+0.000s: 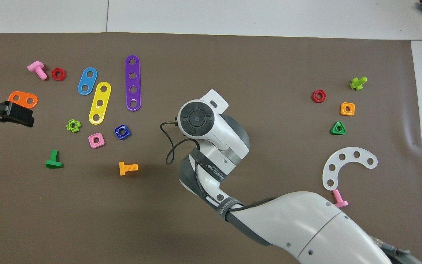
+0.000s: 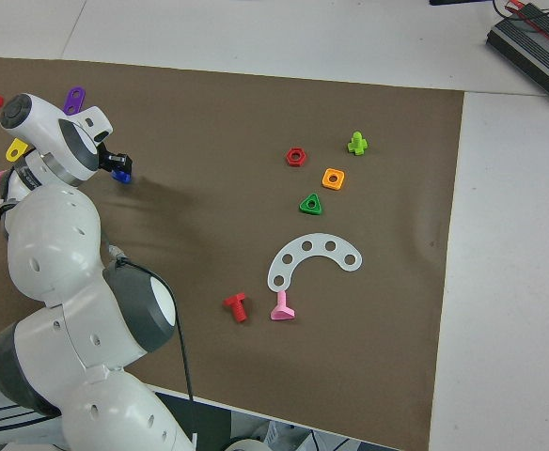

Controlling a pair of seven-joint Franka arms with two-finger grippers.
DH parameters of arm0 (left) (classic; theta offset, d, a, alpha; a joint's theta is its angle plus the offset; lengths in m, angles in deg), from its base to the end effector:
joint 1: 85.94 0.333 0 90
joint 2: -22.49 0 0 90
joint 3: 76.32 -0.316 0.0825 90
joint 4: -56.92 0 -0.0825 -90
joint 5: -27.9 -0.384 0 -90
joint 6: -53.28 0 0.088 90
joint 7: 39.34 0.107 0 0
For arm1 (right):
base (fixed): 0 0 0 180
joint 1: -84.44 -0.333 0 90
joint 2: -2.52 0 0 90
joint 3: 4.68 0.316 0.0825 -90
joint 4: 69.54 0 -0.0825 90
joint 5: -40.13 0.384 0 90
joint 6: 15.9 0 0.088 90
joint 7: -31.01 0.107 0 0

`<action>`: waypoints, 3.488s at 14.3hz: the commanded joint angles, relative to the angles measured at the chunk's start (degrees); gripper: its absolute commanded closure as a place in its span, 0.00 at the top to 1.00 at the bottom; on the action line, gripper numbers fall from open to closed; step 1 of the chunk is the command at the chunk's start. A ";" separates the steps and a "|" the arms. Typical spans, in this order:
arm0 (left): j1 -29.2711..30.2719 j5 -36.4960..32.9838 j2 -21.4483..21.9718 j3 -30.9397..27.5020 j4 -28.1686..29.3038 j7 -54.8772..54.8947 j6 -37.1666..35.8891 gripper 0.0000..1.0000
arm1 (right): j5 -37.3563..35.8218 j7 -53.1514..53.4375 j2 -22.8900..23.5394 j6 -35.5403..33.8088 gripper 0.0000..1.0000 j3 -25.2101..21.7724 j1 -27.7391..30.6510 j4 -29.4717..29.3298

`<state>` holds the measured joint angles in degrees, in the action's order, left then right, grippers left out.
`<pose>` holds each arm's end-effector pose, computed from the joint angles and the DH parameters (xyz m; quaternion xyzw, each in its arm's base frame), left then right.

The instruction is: Unscrew and place screws in storage area

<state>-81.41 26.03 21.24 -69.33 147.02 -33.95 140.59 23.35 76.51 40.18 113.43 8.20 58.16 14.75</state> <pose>0.5551 -0.0195 0.6078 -0.9969 0.0682 0.0355 0.0141 0.5894 0.4303 0.3138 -0.9958 -0.0016 -0.0906 0.0106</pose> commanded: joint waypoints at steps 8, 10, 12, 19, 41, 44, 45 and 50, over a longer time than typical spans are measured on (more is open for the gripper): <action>-0.48 0.91 4.85 -0.40 6.75 0.15 5.85 1.00 | -0.36 -0.32 -0.23 3.83 0.43 0.31 0.27 0.69; -0.92 0.91 4.68 -0.49 6.40 -0.37 5.68 1.00 | -0.36 -0.32 -0.23 3.83 0.43 0.31 0.27 0.78; -0.40 0.91 4.77 -0.49 6.57 -0.38 4.89 1.00 | -0.36 -0.32 -0.23 3.74 0.23 0.31 0.27 0.78; -0.22 0.91 4.85 -0.58 6.49 -0.38 4.97 1.00 | -0.45 -0.58 -0.84 -0.47 0.00 0.31 1.05 -0.97; -0.13 0.91 4.85 -0.67 6.57 -0.38 4.89 1.00 | 7.81 -37.23 -26.50 12.97 0.00 0.48 36.04 37.87; -0.13 0.91 4.85 -0.67 6.57 -0.38 4.97 1.00 | 7.90 -38.28 -26.24 13.93 0.00 0.40 36.30 38.48; -0.13 0.91 4.85 -0.67 6.57 -0.38 4.97 1.00 | 7.90 -38.37 -26.24 14.20 0.00 0.40 36.30 38.48; -0.13 0.91 4.85 -0.67 6.49 -0.38 4.97 1.00 | 7.99 -37.15 -25.89 14.99 1.00 0.22 36.56 36.74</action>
<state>-81.80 26.03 24.85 -69.91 152.04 -33.98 144.81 29.91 40.55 15.28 127.29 8.06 93.72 51.50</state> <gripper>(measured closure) 0.000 0.643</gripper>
